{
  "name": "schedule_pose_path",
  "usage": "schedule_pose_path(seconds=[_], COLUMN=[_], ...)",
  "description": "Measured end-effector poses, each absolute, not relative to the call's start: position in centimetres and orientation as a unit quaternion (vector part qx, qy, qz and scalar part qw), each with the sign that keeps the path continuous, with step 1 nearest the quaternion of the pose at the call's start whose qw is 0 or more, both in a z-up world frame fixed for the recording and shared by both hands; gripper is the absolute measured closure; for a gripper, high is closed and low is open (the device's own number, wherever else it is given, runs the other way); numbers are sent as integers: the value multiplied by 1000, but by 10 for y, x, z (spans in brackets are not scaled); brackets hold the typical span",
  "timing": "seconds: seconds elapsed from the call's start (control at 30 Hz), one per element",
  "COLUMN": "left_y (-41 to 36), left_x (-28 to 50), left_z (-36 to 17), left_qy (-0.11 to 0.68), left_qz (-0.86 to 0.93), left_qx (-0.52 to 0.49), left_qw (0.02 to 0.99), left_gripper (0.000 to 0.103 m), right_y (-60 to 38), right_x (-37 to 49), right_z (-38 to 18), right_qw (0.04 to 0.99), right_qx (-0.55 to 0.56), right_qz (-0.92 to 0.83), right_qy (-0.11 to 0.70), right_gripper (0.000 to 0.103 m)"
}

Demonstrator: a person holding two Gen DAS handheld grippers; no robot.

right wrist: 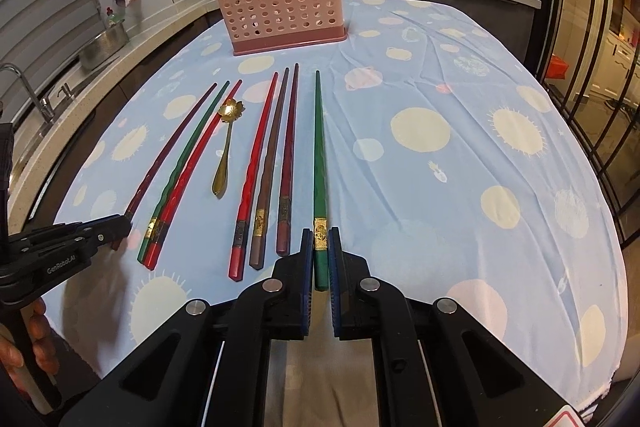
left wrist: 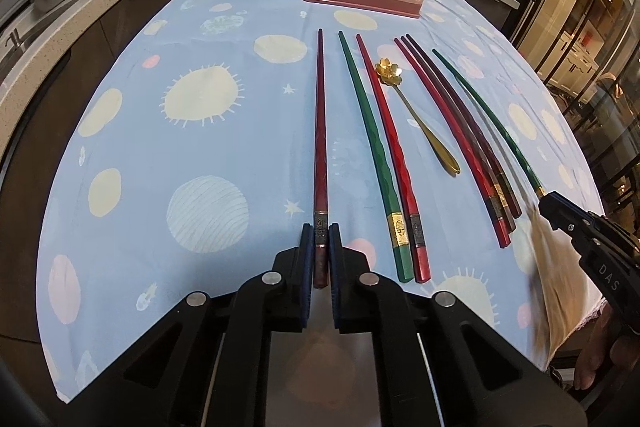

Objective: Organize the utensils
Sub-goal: 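Lift both chopsticks over the pink holder while both tools open to drop them in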

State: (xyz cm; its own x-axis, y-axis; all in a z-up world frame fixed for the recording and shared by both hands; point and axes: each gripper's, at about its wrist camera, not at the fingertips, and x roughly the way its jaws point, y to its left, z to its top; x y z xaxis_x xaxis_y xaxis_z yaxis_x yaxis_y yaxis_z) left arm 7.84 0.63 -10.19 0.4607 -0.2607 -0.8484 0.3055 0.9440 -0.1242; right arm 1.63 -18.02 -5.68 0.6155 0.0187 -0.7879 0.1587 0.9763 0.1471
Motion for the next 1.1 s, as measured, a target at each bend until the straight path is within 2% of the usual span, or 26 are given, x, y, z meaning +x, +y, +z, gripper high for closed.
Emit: schedule_pose_path(seconds=[0.3, 0.8, 1.1], left_y=[12, 18, 0], left_x=[70, 99, 142], left_z=[-75, 32, 84], left_qy=[474, 353, 296], left_qz=[-182, -201, -202], left_qx=[4, -19, -11], left_qw=[862, 914, 934], left_gripper=[96, 96, 96], right_y=[-192, -225, -236], right_x=[4, 30, 66], right_z=[-14, 81, 125], right_qw=[913, 947, 964], right_qx=[116, 152, 127], right_qz=[-32, -4, -23], right_qy=[391, 283, 231], right_gripper=[96, 96, 96])
